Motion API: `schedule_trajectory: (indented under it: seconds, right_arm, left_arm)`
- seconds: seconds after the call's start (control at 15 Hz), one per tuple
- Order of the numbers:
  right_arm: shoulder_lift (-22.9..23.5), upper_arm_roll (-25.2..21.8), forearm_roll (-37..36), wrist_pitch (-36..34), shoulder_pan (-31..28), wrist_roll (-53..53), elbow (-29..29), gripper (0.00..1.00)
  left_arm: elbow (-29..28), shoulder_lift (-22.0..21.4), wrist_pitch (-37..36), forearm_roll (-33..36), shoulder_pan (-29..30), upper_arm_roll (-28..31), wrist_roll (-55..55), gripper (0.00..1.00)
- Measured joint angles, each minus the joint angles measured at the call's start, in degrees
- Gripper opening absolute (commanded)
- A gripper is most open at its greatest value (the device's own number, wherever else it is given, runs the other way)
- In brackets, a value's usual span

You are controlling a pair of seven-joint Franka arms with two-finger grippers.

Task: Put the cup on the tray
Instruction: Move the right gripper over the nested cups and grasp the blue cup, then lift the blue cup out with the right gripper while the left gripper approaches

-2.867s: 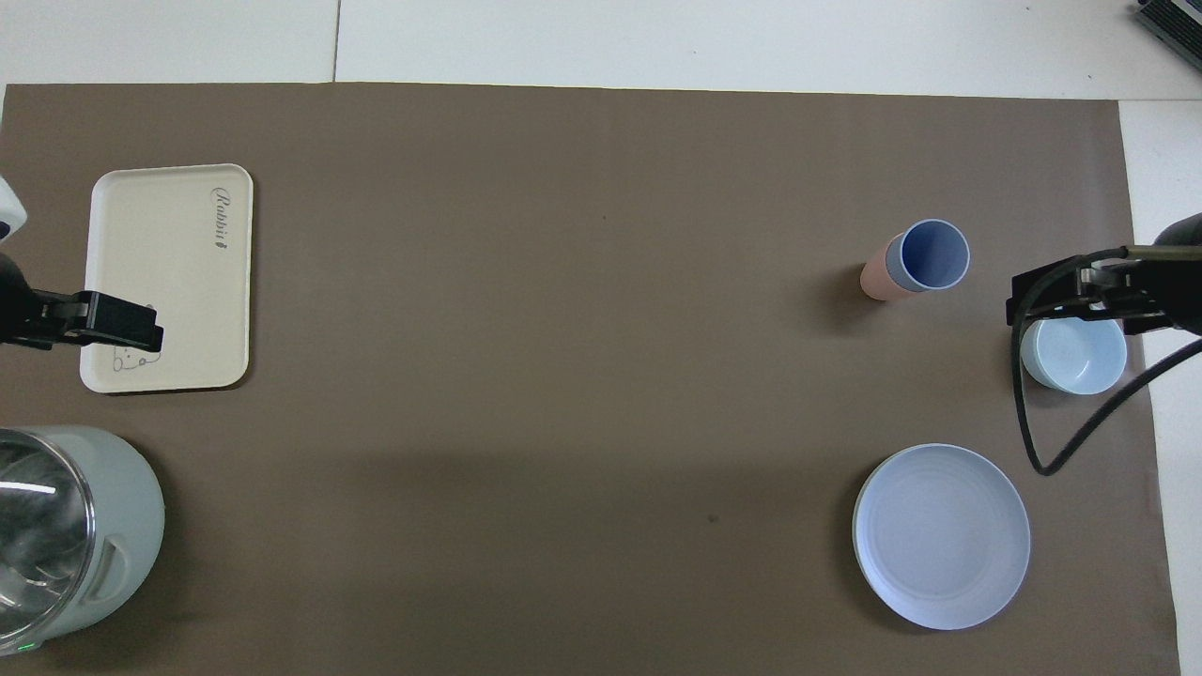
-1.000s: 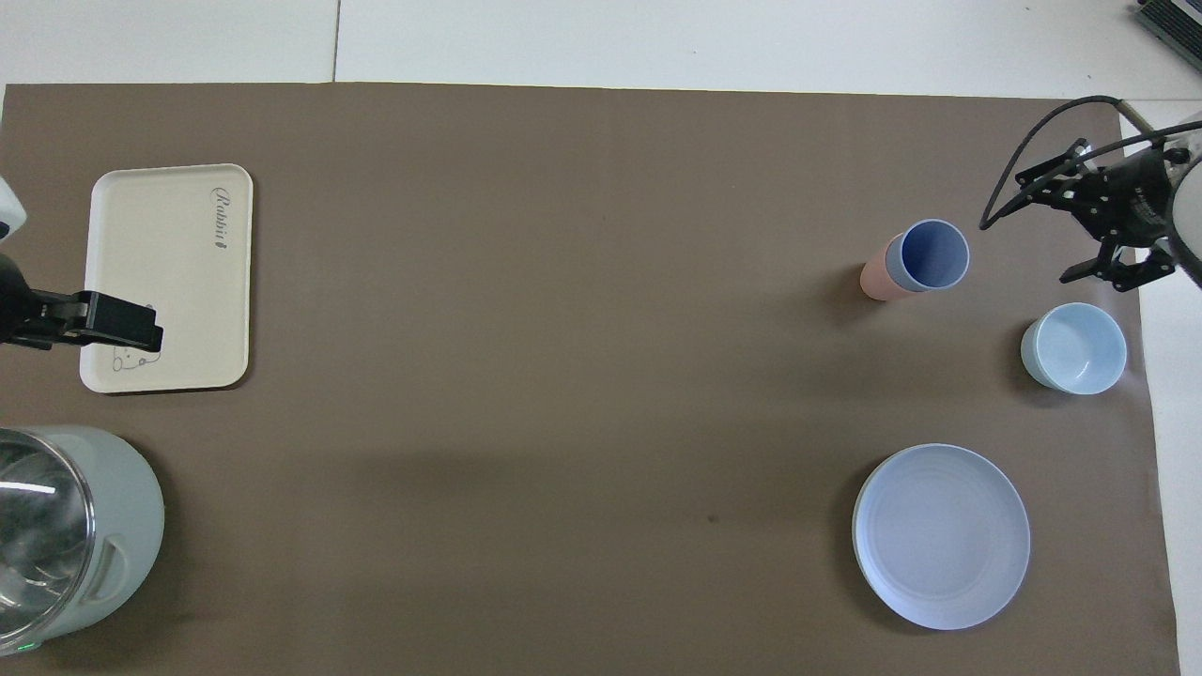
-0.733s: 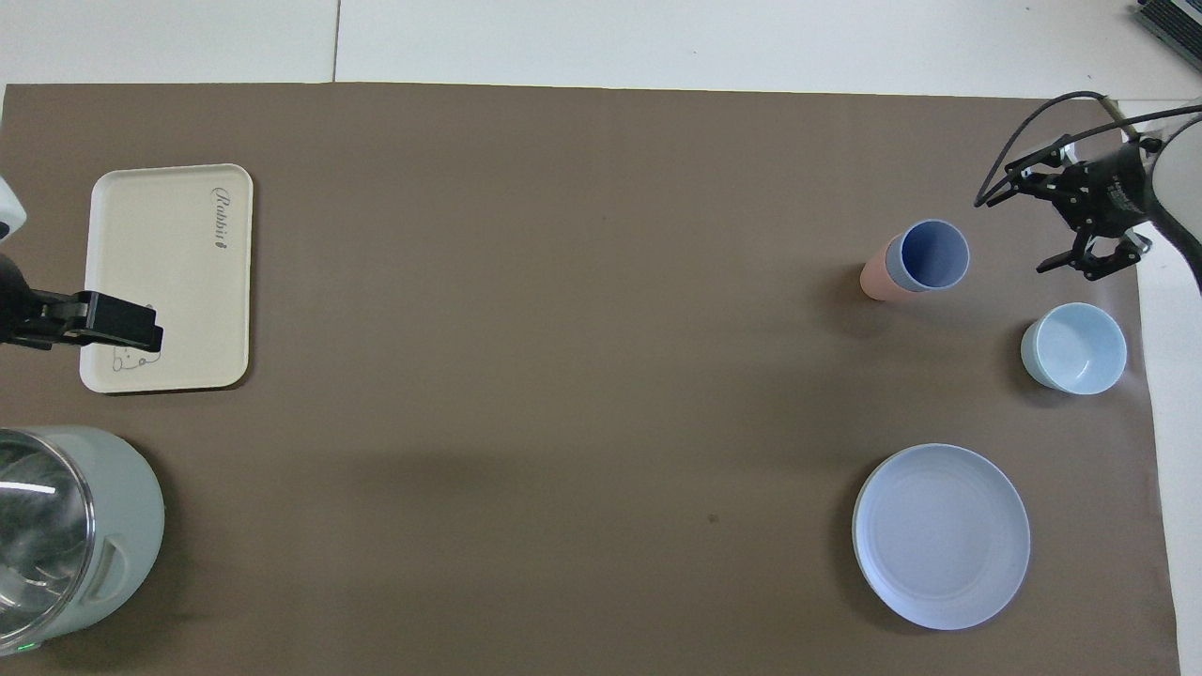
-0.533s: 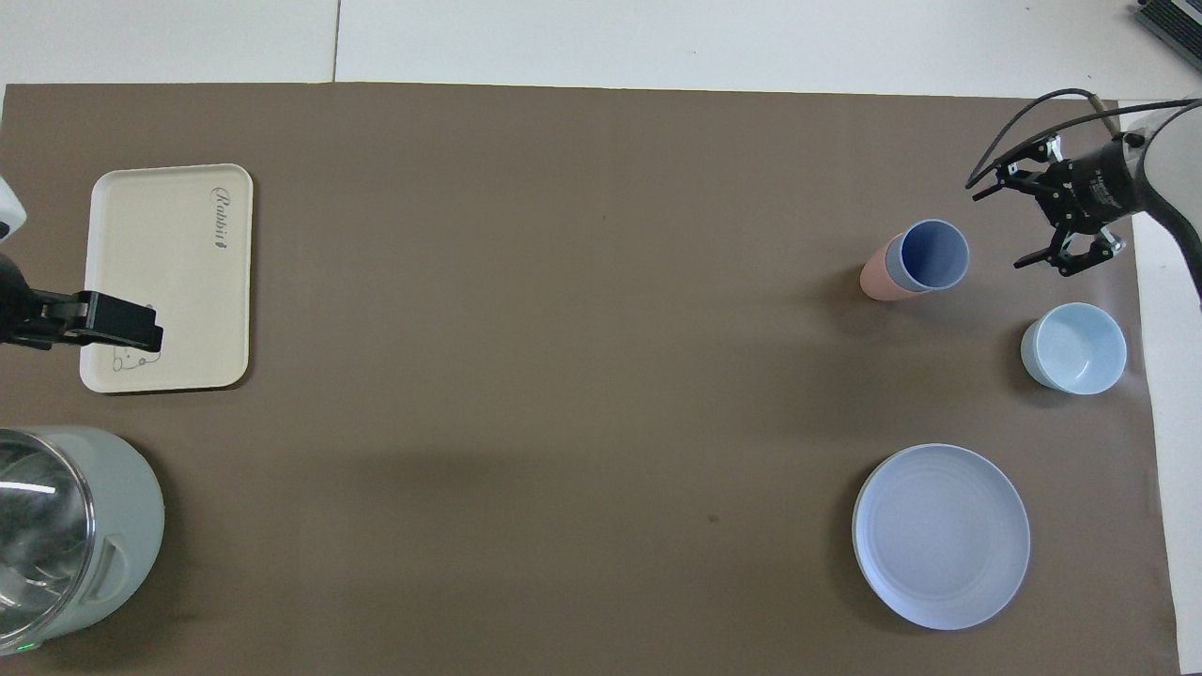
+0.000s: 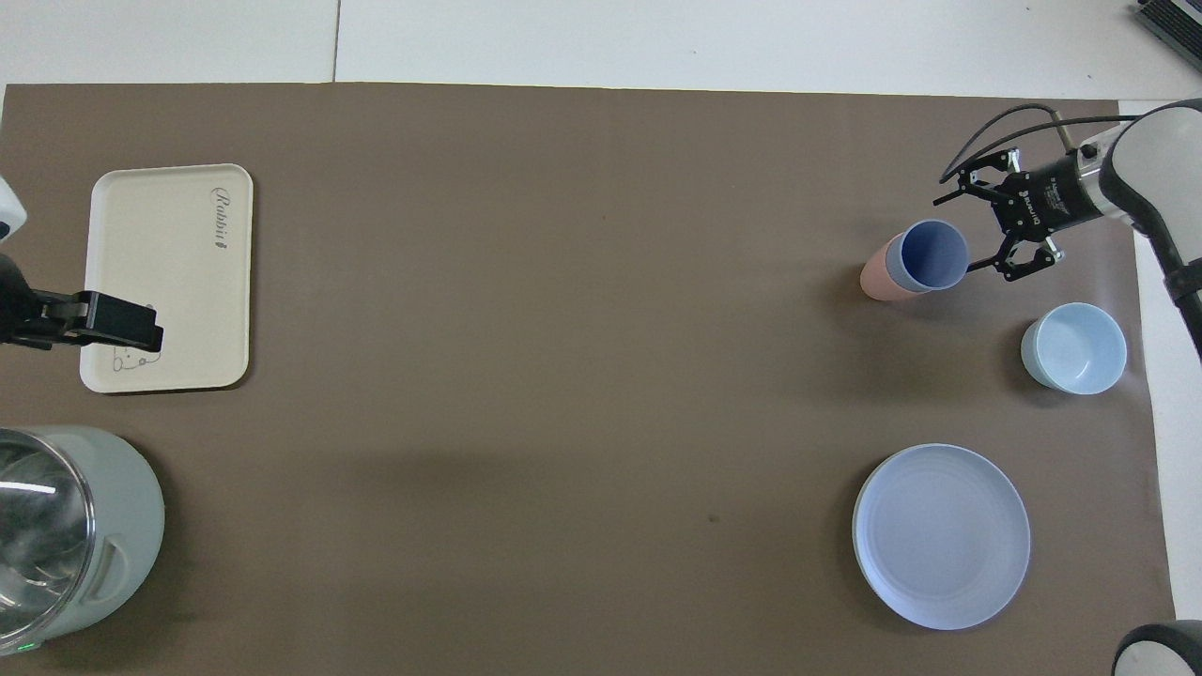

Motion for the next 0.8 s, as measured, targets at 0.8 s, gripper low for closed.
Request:
schedule_trajectory:
  seconds: [0.8]
  right_arm:
    - [-1.7, 0.2, 7.1, 2.6, 0.1, 0.8, -9.7, 0.88]
  left_arm:
    - [0.0, 0.0, 0.0, 0.0, 0.0, 0.0, 0.0, 1.0]
